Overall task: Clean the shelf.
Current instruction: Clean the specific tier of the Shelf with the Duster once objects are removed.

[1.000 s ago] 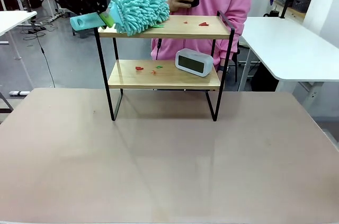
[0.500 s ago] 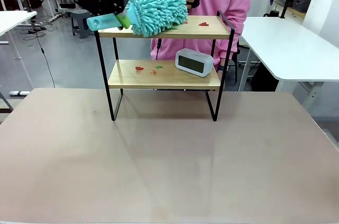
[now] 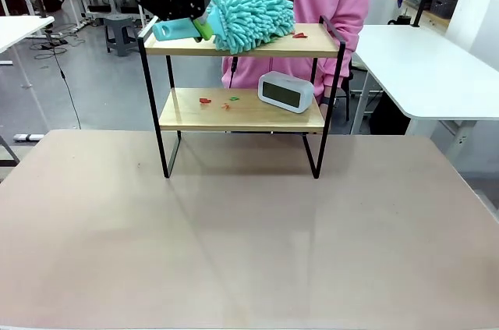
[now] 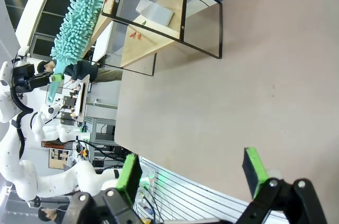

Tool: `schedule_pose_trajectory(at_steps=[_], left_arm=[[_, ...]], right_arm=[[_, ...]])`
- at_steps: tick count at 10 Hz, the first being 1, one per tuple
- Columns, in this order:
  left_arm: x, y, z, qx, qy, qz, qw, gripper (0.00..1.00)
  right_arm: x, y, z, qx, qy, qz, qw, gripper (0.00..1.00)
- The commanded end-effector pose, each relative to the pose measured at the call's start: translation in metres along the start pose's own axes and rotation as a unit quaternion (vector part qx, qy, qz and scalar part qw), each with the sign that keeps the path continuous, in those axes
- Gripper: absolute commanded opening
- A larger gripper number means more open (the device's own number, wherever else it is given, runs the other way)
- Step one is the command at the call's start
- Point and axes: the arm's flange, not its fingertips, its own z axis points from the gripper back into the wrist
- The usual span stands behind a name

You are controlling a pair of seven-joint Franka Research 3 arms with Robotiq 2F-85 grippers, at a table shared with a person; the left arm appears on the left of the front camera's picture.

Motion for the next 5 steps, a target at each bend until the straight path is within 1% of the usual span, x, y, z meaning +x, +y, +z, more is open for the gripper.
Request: schedule_pose_trajectory(at_steps=[1, 3, 4, 5], left_arm=[[0.002, -0.004, 0.004, -0.035, 0.014, -0.052, 0.998, 0.12], [-0.003, 0.002, 0.01, -0.052, 0.025, -0.106, 0.993, 0.12], [-0.008, 0.006, 0.012, -0.05, 0.038, -0.142, 0.988, 0.12], [-0.015, 0.013, 0.013, -0.044, 0.066, -0.173, 0.982, 0.12]], right_arm=[[0.002, 0.0, 0.0, 0.014, -0.007, 0.012, 1.0, 1.0], [0.002, 0.0, 0.0, 0.014, -0.007, 0.012, 1.0, 1.0], [0.002, 0.0, 0.0, 0.014, -0.007, 0.012, 1.0, 1.0], [0.002, 0.0, 0.0, 0.014, -0.007, 0.012, 1.0, 1.0]])
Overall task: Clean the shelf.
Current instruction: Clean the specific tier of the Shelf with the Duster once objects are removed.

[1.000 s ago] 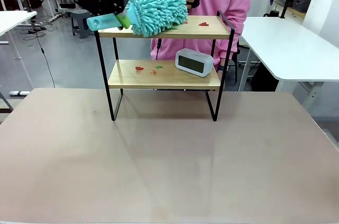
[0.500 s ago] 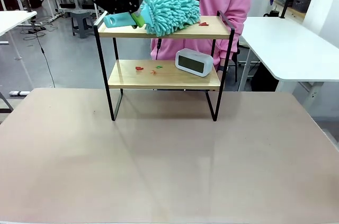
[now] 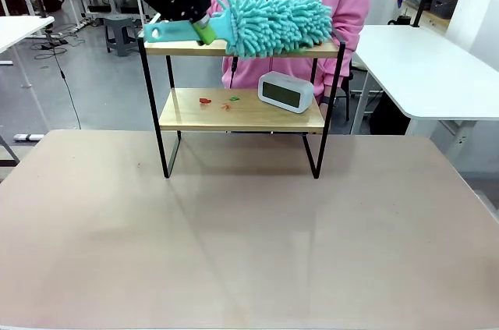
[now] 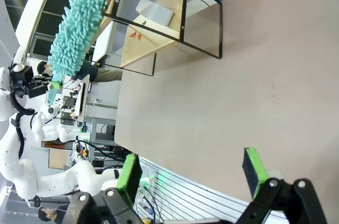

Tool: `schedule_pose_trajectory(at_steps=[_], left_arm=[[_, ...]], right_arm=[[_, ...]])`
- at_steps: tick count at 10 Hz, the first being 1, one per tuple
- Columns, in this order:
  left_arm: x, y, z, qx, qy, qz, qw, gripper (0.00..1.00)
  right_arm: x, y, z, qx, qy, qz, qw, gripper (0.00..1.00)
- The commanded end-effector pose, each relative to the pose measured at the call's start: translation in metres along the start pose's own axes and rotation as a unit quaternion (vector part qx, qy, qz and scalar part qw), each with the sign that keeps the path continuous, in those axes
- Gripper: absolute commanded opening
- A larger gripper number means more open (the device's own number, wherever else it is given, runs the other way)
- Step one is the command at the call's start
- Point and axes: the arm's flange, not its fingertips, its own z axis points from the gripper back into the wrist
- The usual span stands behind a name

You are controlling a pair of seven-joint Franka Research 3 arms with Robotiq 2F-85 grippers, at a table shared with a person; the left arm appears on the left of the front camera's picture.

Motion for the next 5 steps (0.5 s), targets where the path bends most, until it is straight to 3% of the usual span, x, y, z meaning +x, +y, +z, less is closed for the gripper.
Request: schedule_pose_trajectory(at_steps=[1, 2, 4, 5], left_arm=[[-0.021, 0.013, 0.012, -0.021, 0.082, -0.098, 0.992, 0.12], [-0.034, 0.019, 0.022, -0.059, 0.133, -0.153, 0.978, 0.12], [-0.05, 0.024, 0.051, -0.155, 0.127, -0.198, 0.959, 0.12], [-0.055, 0.024, 0.06, -0.158, 0.117, -0.201, 0.96, 0.12]], right_arm=[[0.002, 0.0, 0.0, 0.014, -0.007, 0.012, 1.0, 1.0], [0.002, 0.0, 0.0, 0.014, -0.007, 0.012, 1.0, 1.0], [0.002, 0.0, 0.0, 0.014, -0.007, 0.012, 1.0, 1.0], [0.002, 0.0, 0.0, 0.014, -0.007, 0.012, 1.0, 1.0]])
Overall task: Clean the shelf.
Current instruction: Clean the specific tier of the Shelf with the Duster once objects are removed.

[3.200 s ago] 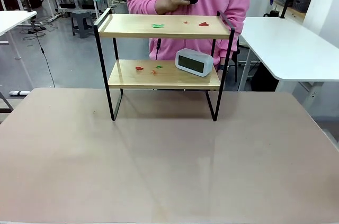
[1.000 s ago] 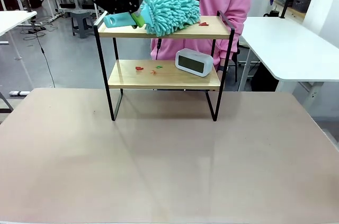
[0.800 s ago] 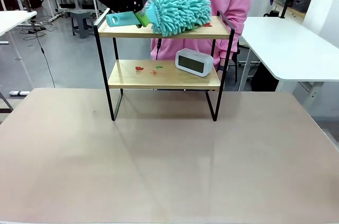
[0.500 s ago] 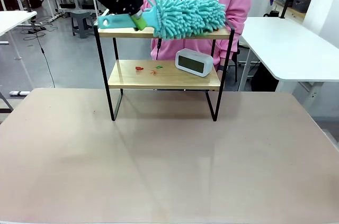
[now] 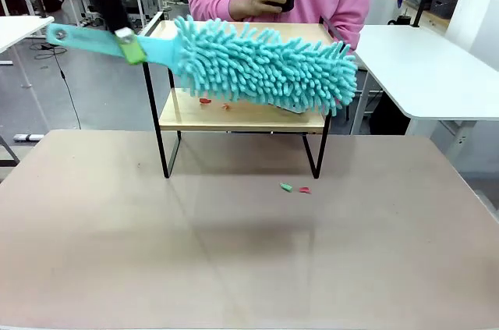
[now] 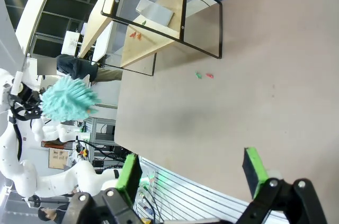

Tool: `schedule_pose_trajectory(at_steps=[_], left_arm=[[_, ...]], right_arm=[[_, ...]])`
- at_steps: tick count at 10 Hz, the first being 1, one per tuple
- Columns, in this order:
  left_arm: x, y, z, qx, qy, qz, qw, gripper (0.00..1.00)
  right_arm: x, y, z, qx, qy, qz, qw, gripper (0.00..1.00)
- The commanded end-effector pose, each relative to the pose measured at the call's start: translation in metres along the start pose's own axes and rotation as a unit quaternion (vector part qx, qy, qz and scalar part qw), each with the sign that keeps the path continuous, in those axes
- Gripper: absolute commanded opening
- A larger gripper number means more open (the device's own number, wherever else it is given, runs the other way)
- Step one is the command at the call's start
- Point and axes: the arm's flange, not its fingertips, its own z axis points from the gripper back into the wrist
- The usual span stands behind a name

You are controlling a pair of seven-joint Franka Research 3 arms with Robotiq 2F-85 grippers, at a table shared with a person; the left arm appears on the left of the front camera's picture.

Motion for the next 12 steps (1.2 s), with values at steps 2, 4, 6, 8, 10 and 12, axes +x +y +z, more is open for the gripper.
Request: schedule_pose_trajectory(at_steps=[2, 4, 6, 8, 10, 12], left_arm=[[-0.009, -0.006, 0.026, -0.019, -0.036, -0.017, 0.999, 0.12], [-0.013, -0.005, 0.029, -0.021, -0.044, -0.001, 0.999, 0.12], [-0.028, -0.001, 0.041, -0.012, -0.067, 0.027, 0.997, 0.12], [-0.052, 0.002, 0.065, -0.023, -0.121, 0.047, 0.991, 0.12], [-0.09, 0.001, 0.084, -0.018, -0.166, 0.083, 0.982, 0.12], [-0.146, -0.006, 0.099, 0.001, -0.2, 0.15, 0.968, 0.12]], right_arm=[[0.002, 0.0, 0.0, 0.014, -0.007, 0.012, 1.0, 1.0], [0.002, 0.0, 0.0, 0.014, -0.007, 0.012, 1.0, 1.0], [0.002, 0.0, 0.0, 0.014, -0.007, 0.012, 1.0, 1.0], [0.002, 0.0, 0.0, 0.014, -0.007, 0.012, 1.0, 1.0], [0.002, 0.0, 0.0, 0.014, -0.007, 0.012, 1.0, 1.0], [0.002, 0.0, 0.0, 0.014, -0.007, 0.012, 1.0, 1.0]])
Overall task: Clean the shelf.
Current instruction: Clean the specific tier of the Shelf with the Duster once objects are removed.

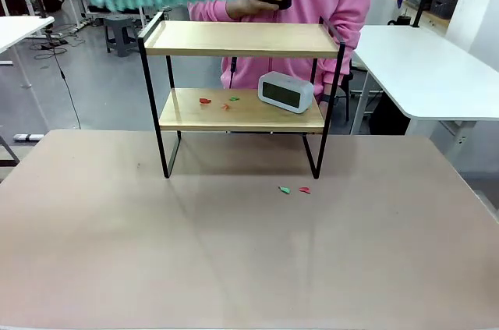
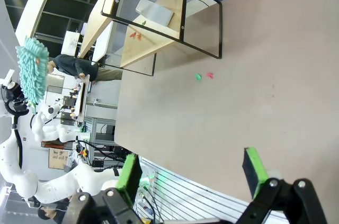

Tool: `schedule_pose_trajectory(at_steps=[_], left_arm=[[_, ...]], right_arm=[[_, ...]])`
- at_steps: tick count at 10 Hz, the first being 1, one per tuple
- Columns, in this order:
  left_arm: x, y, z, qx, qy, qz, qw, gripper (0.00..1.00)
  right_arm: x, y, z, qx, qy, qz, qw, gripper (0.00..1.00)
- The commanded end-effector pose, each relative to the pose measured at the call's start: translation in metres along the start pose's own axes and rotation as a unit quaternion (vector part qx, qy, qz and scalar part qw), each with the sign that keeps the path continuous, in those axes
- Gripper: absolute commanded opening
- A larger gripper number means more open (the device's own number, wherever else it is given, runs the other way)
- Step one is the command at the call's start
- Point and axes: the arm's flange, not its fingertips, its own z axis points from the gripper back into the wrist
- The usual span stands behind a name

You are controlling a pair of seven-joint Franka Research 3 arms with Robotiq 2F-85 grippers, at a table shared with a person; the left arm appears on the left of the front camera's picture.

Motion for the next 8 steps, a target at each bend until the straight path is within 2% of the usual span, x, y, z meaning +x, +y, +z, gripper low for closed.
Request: schedule_pose_trajectory(at_steps=[1, 2, 3, 4, 5, 6, 8], left_arm=[[-0.062, 0.0, 0.02, 0.032, -0.045, 0.111, 0.992, 0.12], [-0.108, 0.013, 0.03, 0.011, -0.081, 0.186, 0.979, 0.12], [-0.155, 0.028, 0.025, -0.007, -0.103, 0.283, 0.954, 0.12], [-0.208, 0.044, 0.013, -0.025, -0.129, 0.386, 0.913, 0.12], [-0.254, 0.058, -0.001, -0.034, -0.174, 0.459, 0.87, 0.12], [-0.275, 0.074, -0.021, -0.071, -0.176, 0.493, 0.849, 0.12], [-0.259, 0.088, -0.033, -0.091, -0.164, 0.473, 0.861, 0.12]], right_arm=[[0.002, 0.0, 0.0, 0.014, -0.007, 0.012, 1.0, 1.0], [0.002, 0.0, 0.0, 0.014, -0.007, 0.012, 1.0, 1.0], [0.002, 0.0, 0.0, 0.014, -0.007, 0.012, 1.0, 1.0], [0.002, 0.0, 0.0, 0.014, -0.007, 0.012, 1.0, 1.0], [0.002, 0.0, 0.0, 0.014, -0.007, 0.012, 1.0, 1.0], [0.002, 0.0, 0.0, 0.014, -0.007, 0.012, 1.0, 1.0], [0.002, 0.0, 0.0, 0.014, -0.007, 0.012, 1.0, 1.0]])
